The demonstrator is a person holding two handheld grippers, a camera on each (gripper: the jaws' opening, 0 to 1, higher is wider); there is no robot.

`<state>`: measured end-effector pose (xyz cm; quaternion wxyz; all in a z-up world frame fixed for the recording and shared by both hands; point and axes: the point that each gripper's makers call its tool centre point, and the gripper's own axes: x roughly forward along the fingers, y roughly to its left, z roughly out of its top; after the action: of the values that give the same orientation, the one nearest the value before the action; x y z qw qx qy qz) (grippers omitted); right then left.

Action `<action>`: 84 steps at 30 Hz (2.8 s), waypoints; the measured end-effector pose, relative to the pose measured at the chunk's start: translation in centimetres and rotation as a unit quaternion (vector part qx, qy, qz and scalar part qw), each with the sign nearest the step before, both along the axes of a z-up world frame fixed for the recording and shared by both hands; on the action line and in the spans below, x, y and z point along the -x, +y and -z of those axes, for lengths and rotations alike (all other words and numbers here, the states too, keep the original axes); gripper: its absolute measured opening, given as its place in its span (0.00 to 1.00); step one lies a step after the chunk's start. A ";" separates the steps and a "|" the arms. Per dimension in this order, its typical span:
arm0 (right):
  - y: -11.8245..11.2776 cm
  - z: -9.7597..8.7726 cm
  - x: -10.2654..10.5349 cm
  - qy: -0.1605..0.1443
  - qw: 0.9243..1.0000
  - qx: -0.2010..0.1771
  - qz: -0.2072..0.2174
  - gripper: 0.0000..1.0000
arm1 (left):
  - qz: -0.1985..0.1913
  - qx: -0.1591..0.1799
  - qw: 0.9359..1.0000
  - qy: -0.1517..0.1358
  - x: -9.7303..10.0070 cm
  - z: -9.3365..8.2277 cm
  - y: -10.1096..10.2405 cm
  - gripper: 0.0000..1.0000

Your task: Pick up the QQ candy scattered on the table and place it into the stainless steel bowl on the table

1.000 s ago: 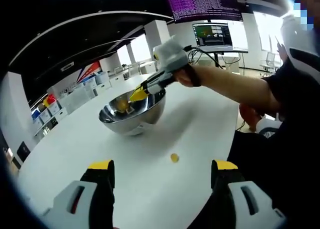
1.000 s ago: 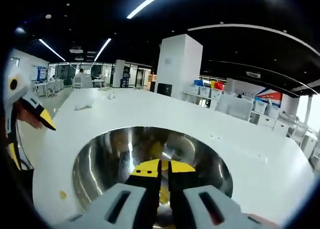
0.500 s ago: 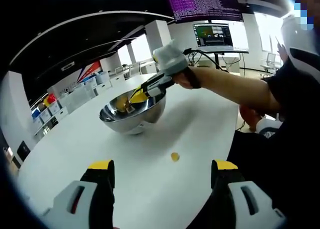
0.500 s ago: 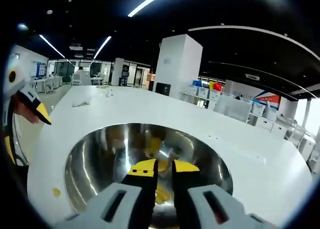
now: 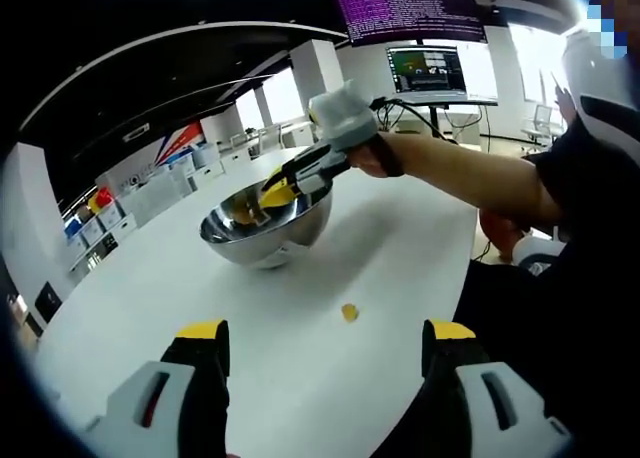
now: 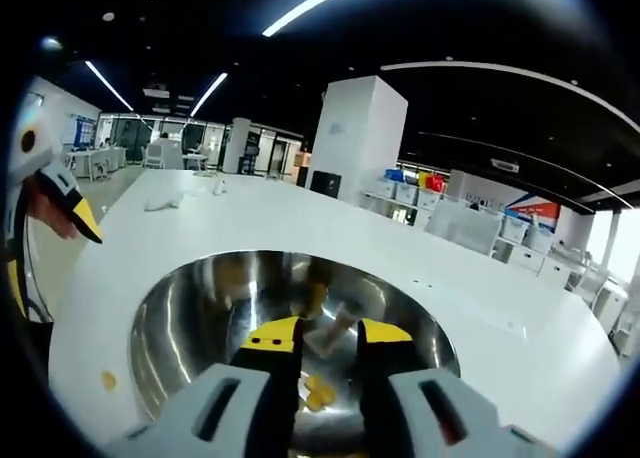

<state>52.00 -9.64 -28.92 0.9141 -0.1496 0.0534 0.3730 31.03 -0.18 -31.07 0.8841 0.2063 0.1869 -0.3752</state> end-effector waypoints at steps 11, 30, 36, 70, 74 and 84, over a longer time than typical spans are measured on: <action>-1.1 -4.2 1.5 -0.054 0.998 -0.035 0.004 0.22 | 0.000 -0.001 1.000 0.000 -0.1 0.0 0.0 0.78; 1.9 -9.3 15.0 -0.143 0.980 -0.072 -0.121 0.24 | -0.003 -0.002 1.000 -0.003 -0.1 -0.3 0.2 0.78; 2.7 -5.3 17.9 -0.121 0.981 -0.008 -0.151 0.23 | 0.000 -0.001 1.000 -0.003 -0.1 -0.3 0.1 0.78; 5.2 4.8 18.6 0.008 0.985 0.012 -0.172 0.21 | -0.002 -0.001 1.000 0.001 0.0 0.2 0.1 0.78; 5.6 5.8 18.5 0.021 0.985 0.007 -0.170 0.20 | 0.000 -0.002 1.000 0.001 0.0 0.1 0.0 0.78; 6.6 7.4 18.3 0.036 0.984 0.015 -0.173 0.20 | 0.001 -0.004 1.000 0.001 0.0 0.2 0.0 0.78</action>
<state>33.70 -3.07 -36.28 0.8310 -0.1571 0.0652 0.5296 31.01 -0.20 -31.26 0.8829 0.2091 0.1894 -0.3755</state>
